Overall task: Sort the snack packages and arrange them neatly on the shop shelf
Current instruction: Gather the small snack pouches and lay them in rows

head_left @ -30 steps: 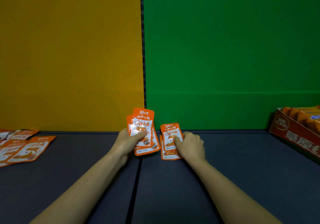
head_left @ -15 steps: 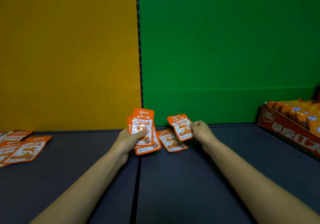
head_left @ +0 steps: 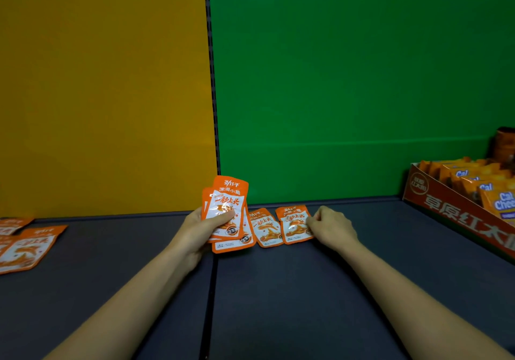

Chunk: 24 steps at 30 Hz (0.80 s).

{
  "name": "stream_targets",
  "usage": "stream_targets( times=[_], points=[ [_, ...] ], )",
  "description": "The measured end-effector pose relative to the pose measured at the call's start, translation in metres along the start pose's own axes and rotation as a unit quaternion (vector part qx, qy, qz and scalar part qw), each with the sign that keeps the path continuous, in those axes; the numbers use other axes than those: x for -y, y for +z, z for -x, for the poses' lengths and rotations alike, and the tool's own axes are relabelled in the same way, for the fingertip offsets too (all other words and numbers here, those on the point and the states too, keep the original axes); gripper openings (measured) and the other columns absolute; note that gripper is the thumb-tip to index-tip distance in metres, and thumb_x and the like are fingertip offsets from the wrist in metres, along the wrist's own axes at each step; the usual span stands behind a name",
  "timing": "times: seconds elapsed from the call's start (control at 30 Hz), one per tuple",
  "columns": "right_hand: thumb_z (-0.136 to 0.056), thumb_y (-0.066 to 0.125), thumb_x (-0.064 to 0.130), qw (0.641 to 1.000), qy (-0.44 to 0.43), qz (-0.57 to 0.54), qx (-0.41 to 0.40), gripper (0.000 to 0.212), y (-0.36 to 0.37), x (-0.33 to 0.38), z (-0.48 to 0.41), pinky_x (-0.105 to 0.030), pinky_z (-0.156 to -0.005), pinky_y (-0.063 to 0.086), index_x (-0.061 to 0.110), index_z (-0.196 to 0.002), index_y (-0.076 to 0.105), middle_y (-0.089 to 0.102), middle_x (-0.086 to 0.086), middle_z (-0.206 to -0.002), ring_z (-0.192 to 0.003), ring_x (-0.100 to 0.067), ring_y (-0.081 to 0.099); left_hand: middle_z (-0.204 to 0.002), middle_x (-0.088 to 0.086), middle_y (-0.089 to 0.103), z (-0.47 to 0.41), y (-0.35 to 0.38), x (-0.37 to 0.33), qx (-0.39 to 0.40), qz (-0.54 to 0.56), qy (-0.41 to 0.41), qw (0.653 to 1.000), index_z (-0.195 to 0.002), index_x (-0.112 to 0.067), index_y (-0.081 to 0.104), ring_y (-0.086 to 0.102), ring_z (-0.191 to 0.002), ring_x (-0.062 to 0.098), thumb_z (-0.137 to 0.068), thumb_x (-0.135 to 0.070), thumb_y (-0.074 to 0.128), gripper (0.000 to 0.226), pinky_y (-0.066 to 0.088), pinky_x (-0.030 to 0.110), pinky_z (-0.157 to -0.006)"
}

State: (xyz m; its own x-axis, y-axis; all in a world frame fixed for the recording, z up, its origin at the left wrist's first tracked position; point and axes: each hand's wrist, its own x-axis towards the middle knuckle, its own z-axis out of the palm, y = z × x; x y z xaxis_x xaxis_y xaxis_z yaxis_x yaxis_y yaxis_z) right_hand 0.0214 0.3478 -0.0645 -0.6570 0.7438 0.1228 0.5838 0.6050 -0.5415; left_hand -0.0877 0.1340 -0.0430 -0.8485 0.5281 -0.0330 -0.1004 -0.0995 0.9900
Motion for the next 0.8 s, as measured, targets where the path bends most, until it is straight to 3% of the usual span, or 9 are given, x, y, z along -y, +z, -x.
stream_targets(
  times=[0.2,0.33,0.53,0.8],
  points=[
    [-0.096,0.041,0.035,0.999,-0.039,-0.001,0.012,0.020,0.001,-0.002,-0.006,-0.030,-0.075,0.039,0.017,-0.089,0.048,0.060,-0.005,-0.102,-0.099,-0.026,0.057,-0.085,0.005,0.068,0.002,-0.001,-0.004,-0.006,0.010,0.007,1.000,-0.087,-0.021,0.057,0.066,-0.074,0.019,-0.082,-0.014,0.068,0.013,0.052,0.030,-0.060],
    [-0.096,0.040,0.035,0.997,-0.034,-0.057,-0.037,0.023,-0.008,-0.005,-0.013,-0.031,-0.073,0.038,0.020,-0.079,0.045,0.061,-0.008,-0.098,-0.092,-0.027,0.056,-0.086,0.005,0.068,0.003,-0.003,-0.005,-0.008,0.012,0.009,1.000,-0.089,-0.021,0.057,0.066,-0.075,0.019,-0.082,-0.015,0.068,0.014,0.052,0.030,-0.061],
    [-0.095,0.042,0.037,0.999,-0.042,0.008,-0.030,0.020,-0.007,-0.009,-0.012,-0.031,-0.075,0.039,0.019,-0.092,0.051,0.062,-0.005,-0.105,-0.098,-0.026,0.056,-0.087,0.005,0.068,0.004,-0.004,-0.005,-0.011,0.014,0.011,1.000,-0.090,-0.020,0.058,0.066,-0.076,0.020,-0.082,-0.015,0.068,0.014,0.052,0.031,-0.062],
    [-0.094,0.044,0.038,0.998,-0.058,0.027,-0.017,0.019,-0.001,-0.004,-0.005,-0.031,-0.075,0.042,0.021,-0.089,0.051,0.063,-0.002,-0.101,-0.096,-0.023,0.059,-0.090,0.007,0.069,0.005,-0.004,-0.004,-0.013,0.007,0.006,1.000,-0.096,-0.018,0.058,0.067,-0.077,0.020,-0.082,-0.015,0.068,0.017,0.053,0.031,-0.064]
  ],
)
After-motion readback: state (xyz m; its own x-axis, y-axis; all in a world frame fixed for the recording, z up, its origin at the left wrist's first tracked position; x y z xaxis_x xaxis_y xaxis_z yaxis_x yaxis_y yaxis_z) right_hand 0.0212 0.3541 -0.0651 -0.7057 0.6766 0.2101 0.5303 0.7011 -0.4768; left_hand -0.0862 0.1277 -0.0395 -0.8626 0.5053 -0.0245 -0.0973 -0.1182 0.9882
